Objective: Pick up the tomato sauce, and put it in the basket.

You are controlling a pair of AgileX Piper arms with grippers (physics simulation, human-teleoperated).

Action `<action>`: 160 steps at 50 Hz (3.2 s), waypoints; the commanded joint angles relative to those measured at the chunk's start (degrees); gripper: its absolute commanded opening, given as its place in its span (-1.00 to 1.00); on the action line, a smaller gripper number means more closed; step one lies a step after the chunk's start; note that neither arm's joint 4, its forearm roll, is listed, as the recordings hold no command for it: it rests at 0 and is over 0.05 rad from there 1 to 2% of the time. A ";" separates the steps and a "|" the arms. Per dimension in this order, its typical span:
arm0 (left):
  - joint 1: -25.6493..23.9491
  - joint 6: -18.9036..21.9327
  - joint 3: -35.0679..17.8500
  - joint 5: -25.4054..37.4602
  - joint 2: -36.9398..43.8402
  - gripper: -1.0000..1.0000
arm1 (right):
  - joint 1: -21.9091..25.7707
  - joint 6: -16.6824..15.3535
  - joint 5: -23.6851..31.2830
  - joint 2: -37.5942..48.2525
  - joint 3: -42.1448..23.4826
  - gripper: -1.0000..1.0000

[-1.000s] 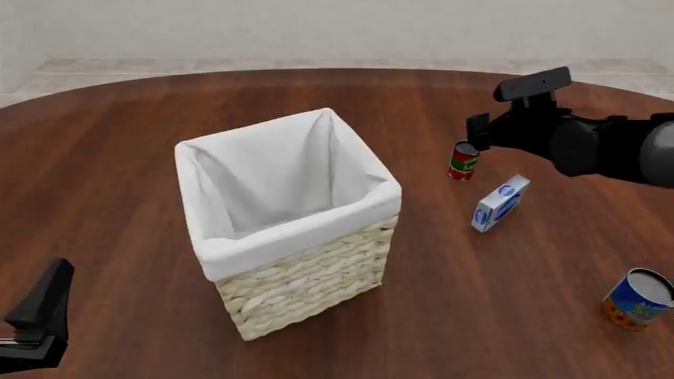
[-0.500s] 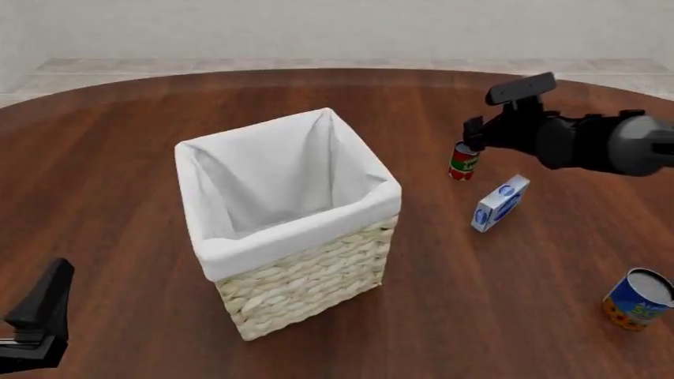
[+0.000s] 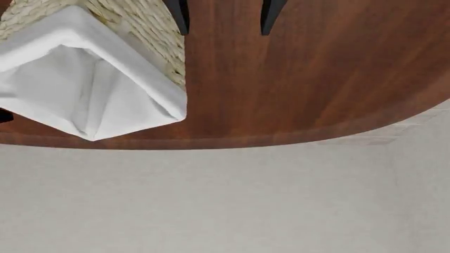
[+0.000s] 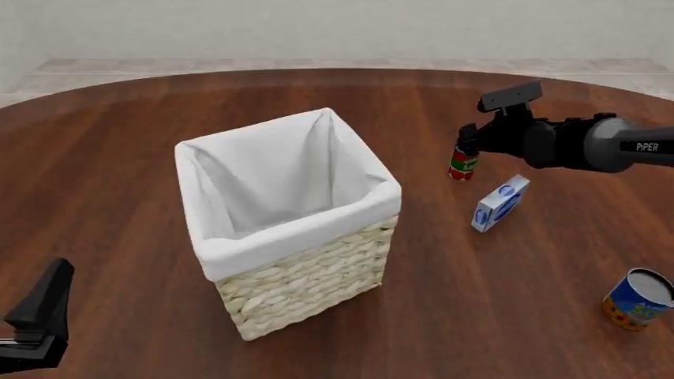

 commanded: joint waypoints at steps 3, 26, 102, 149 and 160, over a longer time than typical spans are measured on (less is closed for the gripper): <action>0.00 0.00 0.00 0.00 0.00 1.00 | 0.03 0.23 0.17 3.10 -2.07 1.00; 0.00 0.00 0.00 0.00 0.00 1.00 | 0.01 0.74 1.05 9.02 -6.57 1.00; 0.00 0.00 0.00 0.00 0.00 1.00 | 0.09 0.14 2.07 14.05 -10.19 -1.00; 0.00 0.00 0.00 0.00 0.00 1.00 | 11.10 -1.28 6.78 -8.67 -2.24 -1.00; 0.00 0.00 0.00 0.00 0.00 1.00 | 14.76 -1.63 9.98 -13.89 -2.09 -1.00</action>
